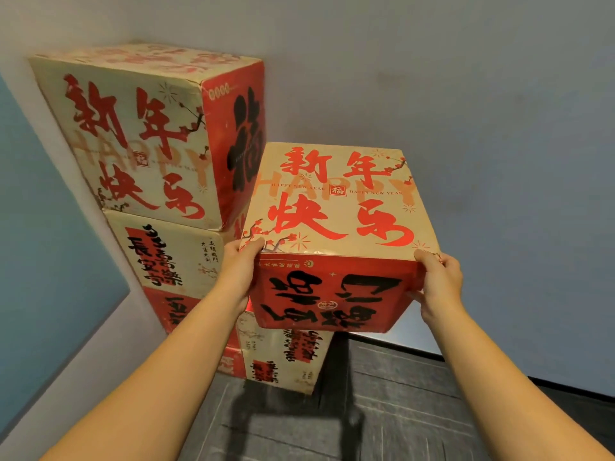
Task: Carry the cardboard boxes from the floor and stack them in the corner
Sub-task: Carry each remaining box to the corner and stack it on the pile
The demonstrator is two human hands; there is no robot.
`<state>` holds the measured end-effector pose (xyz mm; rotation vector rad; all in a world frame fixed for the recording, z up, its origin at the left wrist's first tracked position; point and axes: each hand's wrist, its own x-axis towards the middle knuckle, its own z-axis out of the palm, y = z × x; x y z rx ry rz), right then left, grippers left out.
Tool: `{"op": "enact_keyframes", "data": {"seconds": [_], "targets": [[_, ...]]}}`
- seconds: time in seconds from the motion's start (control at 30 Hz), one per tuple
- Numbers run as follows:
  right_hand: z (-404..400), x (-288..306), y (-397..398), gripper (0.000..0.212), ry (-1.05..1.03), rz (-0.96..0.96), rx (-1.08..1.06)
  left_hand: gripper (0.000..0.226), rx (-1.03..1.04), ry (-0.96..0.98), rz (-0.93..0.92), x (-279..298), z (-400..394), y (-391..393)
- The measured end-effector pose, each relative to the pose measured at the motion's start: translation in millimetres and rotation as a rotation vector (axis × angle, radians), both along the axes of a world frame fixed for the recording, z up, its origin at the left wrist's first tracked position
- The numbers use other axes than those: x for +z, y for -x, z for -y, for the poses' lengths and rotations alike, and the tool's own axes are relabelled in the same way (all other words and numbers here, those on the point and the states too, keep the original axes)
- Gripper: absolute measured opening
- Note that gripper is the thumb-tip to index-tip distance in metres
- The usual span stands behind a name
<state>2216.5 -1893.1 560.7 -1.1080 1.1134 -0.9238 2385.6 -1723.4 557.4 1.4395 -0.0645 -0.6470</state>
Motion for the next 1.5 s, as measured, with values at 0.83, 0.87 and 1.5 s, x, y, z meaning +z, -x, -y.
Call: {"op": "enact_keyframes", "data": {"seconds": [0.83, 0.87, 1.5], "targets": [[69, -111, -101, 0.021, -0.184, -0.118, 0.072, 0.037, -0.056, -0.189, -0.128, -87, 56, -98], [68, -113, -102, 0.021, -0.186, -0.12, 0.073, 0.037, -0.054, -0.185, -0.124, -90, 56, -99], [60, -111, -109, 0.008, -0.119, -0.296, 0.193, 0.022, 0.097, -0.24, -0.178, -94, 59, -119]]}}
